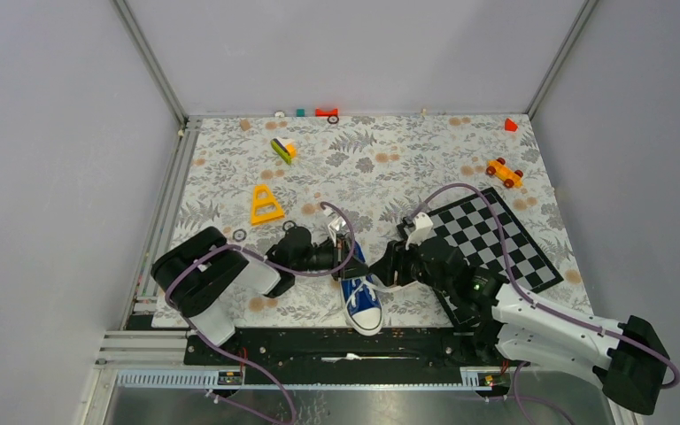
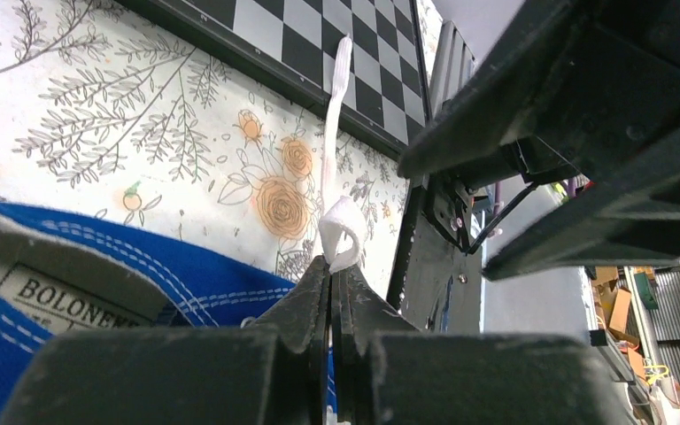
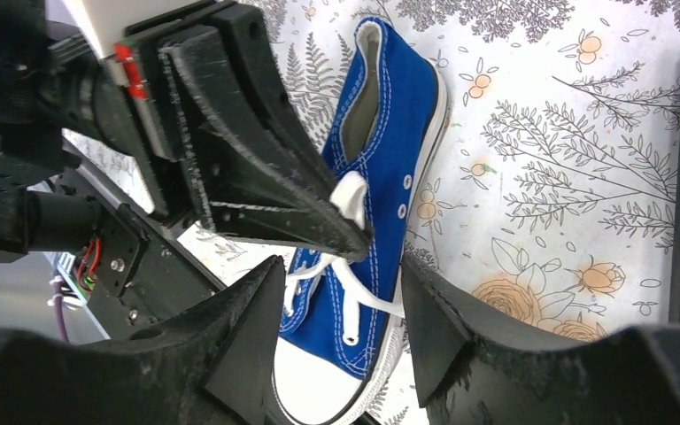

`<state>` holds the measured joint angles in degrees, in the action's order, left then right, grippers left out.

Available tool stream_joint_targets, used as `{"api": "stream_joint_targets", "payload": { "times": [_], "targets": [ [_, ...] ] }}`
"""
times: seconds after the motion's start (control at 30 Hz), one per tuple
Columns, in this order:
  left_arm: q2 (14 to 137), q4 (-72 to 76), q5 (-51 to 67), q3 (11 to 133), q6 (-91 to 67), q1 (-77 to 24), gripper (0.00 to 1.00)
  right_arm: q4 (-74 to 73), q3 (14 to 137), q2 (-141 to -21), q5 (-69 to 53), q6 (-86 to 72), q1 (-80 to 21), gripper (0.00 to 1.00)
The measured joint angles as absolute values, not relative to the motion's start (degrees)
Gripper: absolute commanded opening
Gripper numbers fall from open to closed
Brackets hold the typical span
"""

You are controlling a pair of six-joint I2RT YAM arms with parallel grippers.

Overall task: Tie the shoes
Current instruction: Adjust the shoe at the center of the board, then adjust the shoelace on the shoelace.

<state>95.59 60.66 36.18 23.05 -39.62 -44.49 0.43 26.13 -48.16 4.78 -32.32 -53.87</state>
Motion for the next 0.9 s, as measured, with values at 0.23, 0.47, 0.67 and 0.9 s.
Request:
{"api": "stream_joint_targets", "payload": {
  "times": [0.23, 0.47, 0.67, 0.9],
  "targets": [
    [92.8, 59.4, 36.1, 20.3, -38.8, -44.5, 0.00, 3.6, 26.5, -52.2, -1.6, -31.6, -48.3, 0.58],
    [90.5, 58.5, 36.1, 18.5, -37.7, -43.9, 0.00, 6.2, 28.6, -55.5, -9.0, -31.3, -45.7, 0.59],
    [88.4, 57.3, 36.1, 17.8, -37.2, -43.2, 0.00, 7.3, 29.4, -58.5, -13.6, -31.3, -45.7, 0.61],
    [88.2, 56.4, 36.3, 17.7, -36.8, -43.1, 0.00, 8.8, 31.1, -62.9, -17.7, -31.6, -45.7, 0.62]
  ]
}}
